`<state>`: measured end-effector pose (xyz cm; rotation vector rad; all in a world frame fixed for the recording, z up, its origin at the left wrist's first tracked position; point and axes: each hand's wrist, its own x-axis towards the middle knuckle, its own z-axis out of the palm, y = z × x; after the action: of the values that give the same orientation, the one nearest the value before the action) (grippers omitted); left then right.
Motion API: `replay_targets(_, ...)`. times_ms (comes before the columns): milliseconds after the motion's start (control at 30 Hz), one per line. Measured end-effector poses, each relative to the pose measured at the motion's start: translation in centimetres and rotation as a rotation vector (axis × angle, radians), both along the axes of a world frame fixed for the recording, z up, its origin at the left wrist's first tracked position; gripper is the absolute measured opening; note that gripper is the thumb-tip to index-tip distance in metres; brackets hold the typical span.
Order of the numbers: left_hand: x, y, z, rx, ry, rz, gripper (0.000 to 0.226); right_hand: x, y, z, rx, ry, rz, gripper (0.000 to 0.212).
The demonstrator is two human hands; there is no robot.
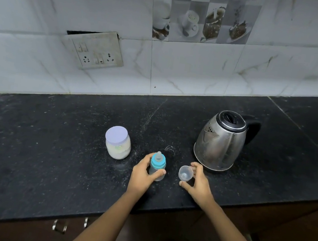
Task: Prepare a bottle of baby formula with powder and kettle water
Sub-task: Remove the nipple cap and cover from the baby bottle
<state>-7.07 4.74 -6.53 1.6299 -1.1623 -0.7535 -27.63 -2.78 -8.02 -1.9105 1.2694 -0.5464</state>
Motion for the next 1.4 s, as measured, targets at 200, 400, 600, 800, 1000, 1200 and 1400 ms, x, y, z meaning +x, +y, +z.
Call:
replay_targets(200,0.5,-0.3,-0.2,0.035,0.05,-0.011,0.062,2.4,2.0,3.9,-0.32,-0.063,0.008,0.082)
replay_targets(400,0.8,-0.4,0.1,0.07,0.091,-0.003,0.061,8.6,-0.1,5.1,-0.016,-0.063,0.079,0.084)
replay_targets(600,1.0,-0.5,0.2,0.083,0.135,-0.028,0.059,9.5,-0.3,4.1,-0.047,-0.133,0.04,0.047)
replay_targets(800,0.5,-0.7,-0.2,0.077,0.215,-0.003,0.06,7.6,-2.4,4.6,0.146,-0.244,0.255,0.047)
replay_targets(1000,0.1,-0.5,-0.3,0.041,0.2,0.029,0.058,7.4,-2.8,5.6,0.03,-0.058,0.427,0.048)
replay_targets(1200,-0.1,-0.3,-0.5,0.017,0.216,0.05,0.058,9.7,1.4,4.0,-0.014,-0.334,-0.116,0.037)
replay_targets(1400,0.5,-0.5,-0.1,0.031,0.217,-0.004,0.058,8.9,-0.7,4.1,-0.06,-0.269,0.064,0.037)
